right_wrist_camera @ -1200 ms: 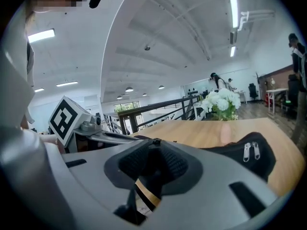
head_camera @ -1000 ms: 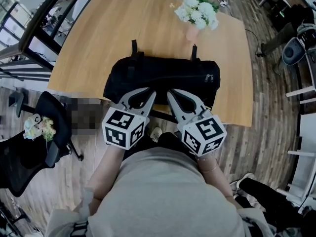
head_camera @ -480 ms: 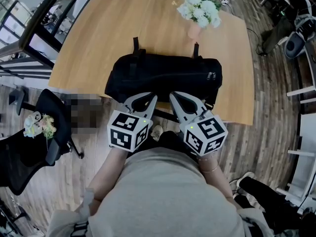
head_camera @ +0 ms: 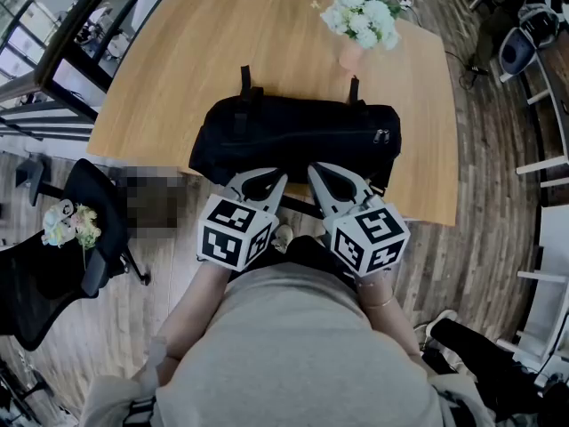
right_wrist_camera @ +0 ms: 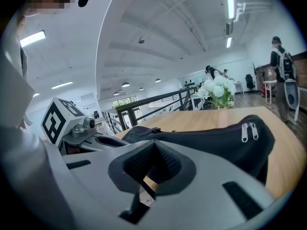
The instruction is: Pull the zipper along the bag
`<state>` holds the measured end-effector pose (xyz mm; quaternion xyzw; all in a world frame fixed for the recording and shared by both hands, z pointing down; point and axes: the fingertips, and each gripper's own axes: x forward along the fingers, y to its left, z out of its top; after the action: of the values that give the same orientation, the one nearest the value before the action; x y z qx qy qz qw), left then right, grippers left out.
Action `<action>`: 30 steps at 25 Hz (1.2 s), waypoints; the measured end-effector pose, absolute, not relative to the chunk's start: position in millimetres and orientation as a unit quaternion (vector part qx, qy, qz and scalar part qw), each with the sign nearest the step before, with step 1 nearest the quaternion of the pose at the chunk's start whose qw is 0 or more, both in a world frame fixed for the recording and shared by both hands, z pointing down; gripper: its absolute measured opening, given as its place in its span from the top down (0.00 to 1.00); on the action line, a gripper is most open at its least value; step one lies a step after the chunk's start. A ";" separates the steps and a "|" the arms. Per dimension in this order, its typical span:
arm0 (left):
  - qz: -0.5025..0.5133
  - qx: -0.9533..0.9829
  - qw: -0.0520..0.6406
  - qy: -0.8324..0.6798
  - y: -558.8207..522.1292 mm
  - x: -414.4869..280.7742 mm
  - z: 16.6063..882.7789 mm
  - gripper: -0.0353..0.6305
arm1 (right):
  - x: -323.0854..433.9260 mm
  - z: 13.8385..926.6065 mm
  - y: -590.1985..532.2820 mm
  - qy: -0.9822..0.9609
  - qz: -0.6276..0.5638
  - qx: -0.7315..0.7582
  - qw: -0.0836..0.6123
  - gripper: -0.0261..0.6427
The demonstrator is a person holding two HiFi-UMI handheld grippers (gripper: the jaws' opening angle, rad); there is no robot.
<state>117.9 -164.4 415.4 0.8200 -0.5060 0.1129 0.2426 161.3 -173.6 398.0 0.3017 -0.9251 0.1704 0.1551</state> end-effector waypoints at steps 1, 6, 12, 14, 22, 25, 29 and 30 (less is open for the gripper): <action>0.113 0.820 0.243 -0.505 -164.5 118.1 415.2 0.90 | 161.7 398.1 -173.9 -0.924 0.172 0.303 0.156 0.95; 0.108 0.819 0.242 -0.510 -167.5 115.7 410.9 0.90 | 164.1 395.4 -176.2 -0.923 0.171 0.310 0.152 0.95; 0.101 0.820 0.241 -0.509 -171.0 115.5 408.2 0.90 | 161.8 397.1 -173.7 -0.927 0.169 0.299 0.153 0.95; 0.101 0.821 0.242 -0.507 -171.6 118.2 408.4 0.90 | 159.7 397.1 -172.2 -0.930 0.166 0.289 0.153 0.95; 0.100 0.823 0.245 -0.502 -169.6 126.2 410.3 0.90 | 161.3 401.5 -172.1 -0.931 0.158 0.286 0.163 0.95; 0.096 0.819 0.245 -0.511 -170.6 123.6 409.4 0.90 | 163.9 404.0 -172.2 -0.929 0.159 0.289 0.166 0.95; 0.096 0.816 0.244 -0.515 -170.4 122.3 408.7 0.91 | 168.5 403.9 -169.8 -0.928 0.160 0.294 0.164 0.95; 0.096 0.816 0.243 -0.516 -170.4 122.0 408.4 0.91 | 169.0 403.6 -169.6 -0.928 0.160 0.294 0.163 0.95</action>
<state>122.0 -170.4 408.4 0.8160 -0.5156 0.0956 0.2432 169.0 -169.6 403.6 0.2942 -0.9281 0.1597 0.1630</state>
